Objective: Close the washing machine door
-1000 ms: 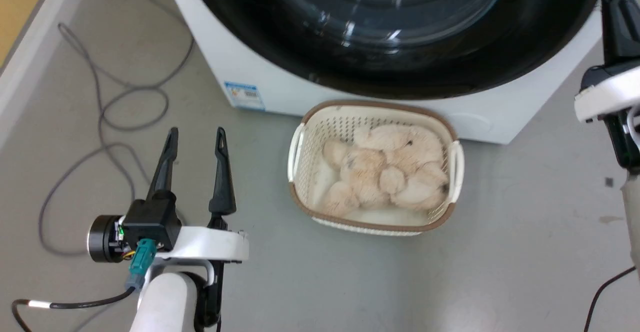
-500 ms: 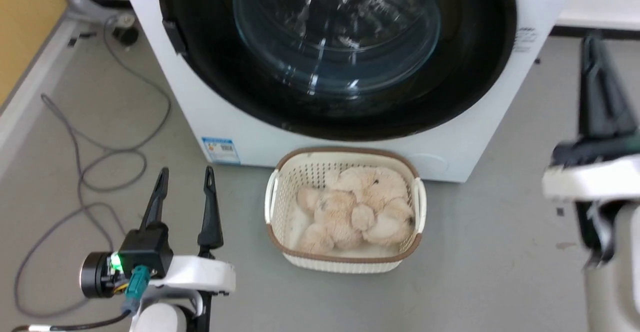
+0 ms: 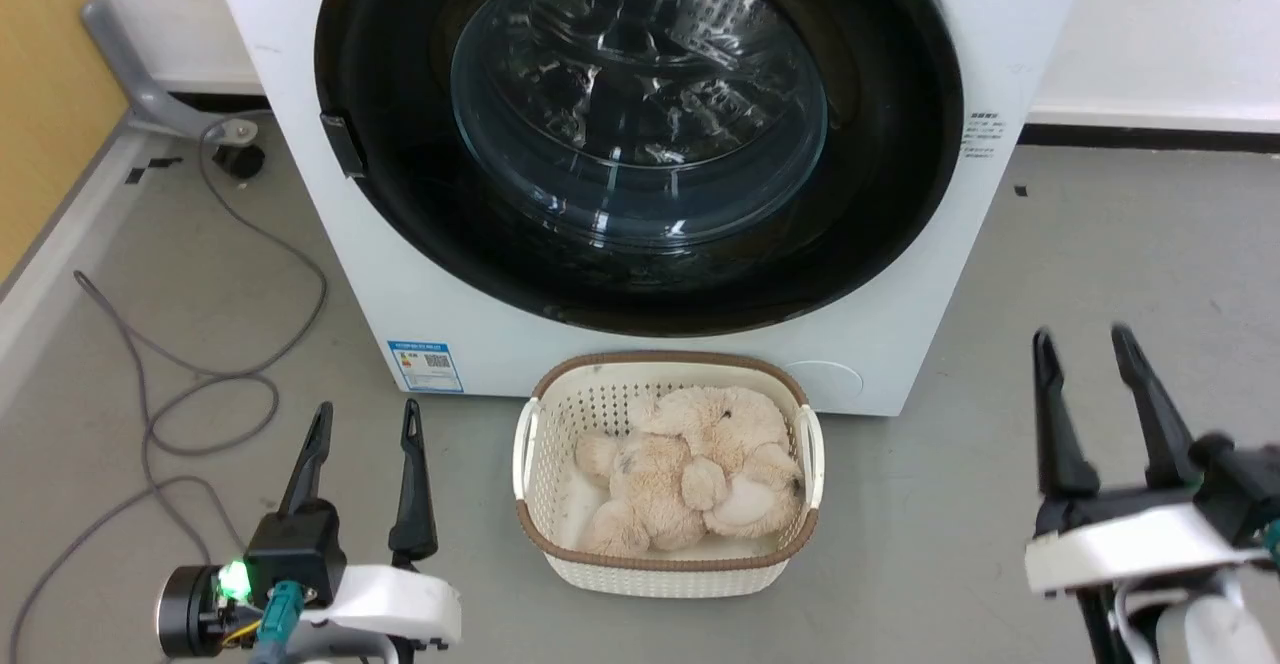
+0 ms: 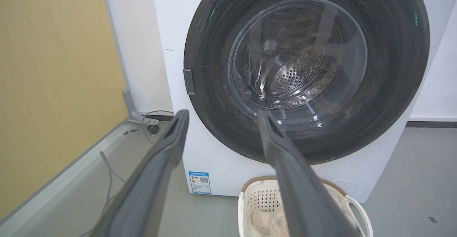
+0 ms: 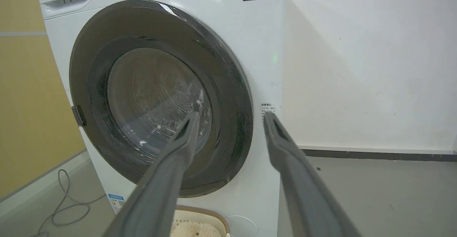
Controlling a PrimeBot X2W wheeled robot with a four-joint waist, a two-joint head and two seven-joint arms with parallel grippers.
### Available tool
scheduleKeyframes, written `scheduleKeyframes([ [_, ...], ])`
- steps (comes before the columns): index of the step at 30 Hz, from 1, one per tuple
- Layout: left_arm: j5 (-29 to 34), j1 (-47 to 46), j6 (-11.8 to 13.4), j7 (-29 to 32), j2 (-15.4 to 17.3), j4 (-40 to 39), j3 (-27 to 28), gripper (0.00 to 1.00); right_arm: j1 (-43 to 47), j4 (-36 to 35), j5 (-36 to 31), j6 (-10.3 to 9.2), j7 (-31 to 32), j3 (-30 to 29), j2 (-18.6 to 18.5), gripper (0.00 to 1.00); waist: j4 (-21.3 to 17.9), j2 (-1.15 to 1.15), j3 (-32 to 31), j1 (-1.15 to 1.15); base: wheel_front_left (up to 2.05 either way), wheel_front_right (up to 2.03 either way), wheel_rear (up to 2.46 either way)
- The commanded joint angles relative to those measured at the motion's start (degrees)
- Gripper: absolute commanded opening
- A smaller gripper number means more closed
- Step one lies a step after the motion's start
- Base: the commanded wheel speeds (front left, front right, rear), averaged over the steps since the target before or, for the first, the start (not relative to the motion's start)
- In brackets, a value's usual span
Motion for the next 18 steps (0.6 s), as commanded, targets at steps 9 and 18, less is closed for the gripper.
scheduleKeyframes([
  [9,1.35,2.55,0.75,-0.25,0.16,0.23,-0.3,1.0,6.08,3.76,-0.49,-0.05,-0.24,2.33,0.58,1.0,-0.26,0.0,-1.23,0.01,0.0,0.0,0.0],
  [18,0.97,2.27,0.5,0.02,0.02,0.32,-0.55,0.0,6.73,3.21,0.01,-0.01,0.02,2.08,0.31,0.0,-0.36,0.0,-1.59,0.01,0.0,0.0,0.0],
])
